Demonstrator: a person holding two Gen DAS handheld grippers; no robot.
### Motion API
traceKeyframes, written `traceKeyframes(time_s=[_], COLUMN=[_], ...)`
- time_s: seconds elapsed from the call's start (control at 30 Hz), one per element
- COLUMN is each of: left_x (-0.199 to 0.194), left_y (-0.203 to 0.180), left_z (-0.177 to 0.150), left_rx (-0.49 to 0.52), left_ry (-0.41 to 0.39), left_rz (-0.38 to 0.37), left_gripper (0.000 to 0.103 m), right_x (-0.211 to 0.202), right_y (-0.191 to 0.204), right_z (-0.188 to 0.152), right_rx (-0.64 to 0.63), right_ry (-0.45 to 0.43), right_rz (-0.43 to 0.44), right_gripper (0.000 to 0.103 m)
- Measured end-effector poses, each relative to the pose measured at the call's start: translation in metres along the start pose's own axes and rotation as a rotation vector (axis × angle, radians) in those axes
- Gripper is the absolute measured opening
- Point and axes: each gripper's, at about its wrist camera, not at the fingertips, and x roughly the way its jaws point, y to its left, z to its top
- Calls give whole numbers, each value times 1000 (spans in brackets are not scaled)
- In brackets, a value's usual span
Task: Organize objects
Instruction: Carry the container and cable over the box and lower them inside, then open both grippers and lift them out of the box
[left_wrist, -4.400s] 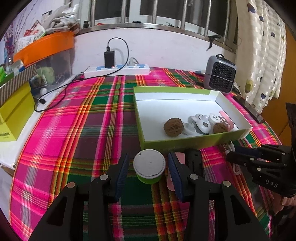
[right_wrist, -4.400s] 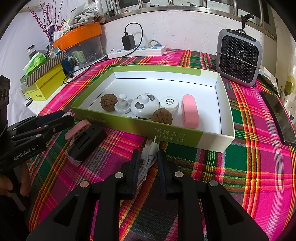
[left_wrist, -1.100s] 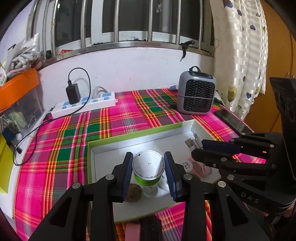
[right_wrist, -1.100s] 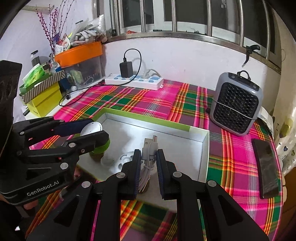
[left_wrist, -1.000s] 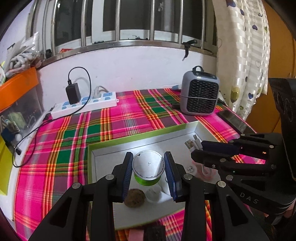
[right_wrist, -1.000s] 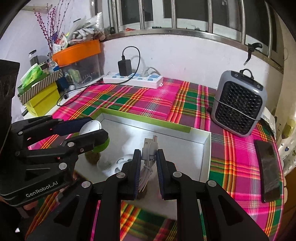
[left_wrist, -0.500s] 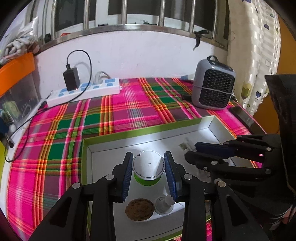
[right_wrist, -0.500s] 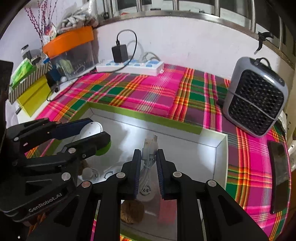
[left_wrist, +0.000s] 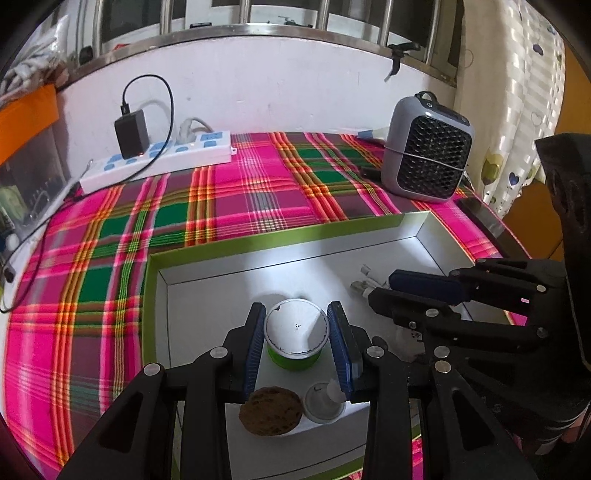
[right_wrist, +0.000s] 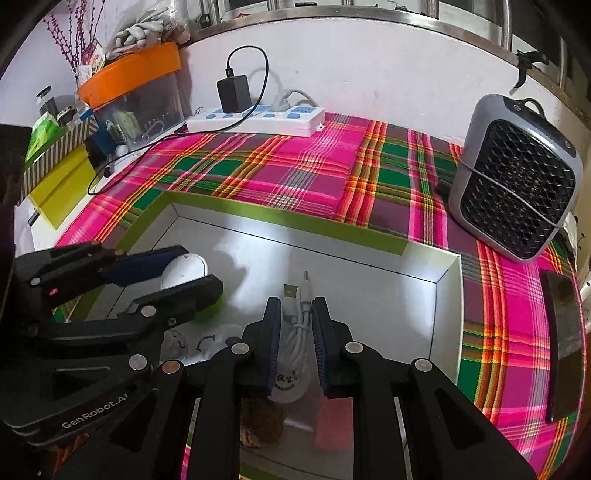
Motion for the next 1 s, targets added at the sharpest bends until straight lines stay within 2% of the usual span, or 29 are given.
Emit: traceKeyframes(time_s=[0.13, 0.43, 1.0], left_x=[-3, -17, -71], left_y=[0, -3, -22], left_z=[0, -1, -28], left_rx=[0, 5, 30], left_ry=[-10, -39, -95], left_rz=[-10, -19, -29], left_gripper=[33, 33, 33], right_x=[-8, -28, -77], right_y=[-2, 1, 24], right_z=[1, -1, -34], right_rx=[12, 18, 5], right_ry=[-22, -59, -126], right_rz=[-5, -18, -10], right_gripper=[25, 25, 25])
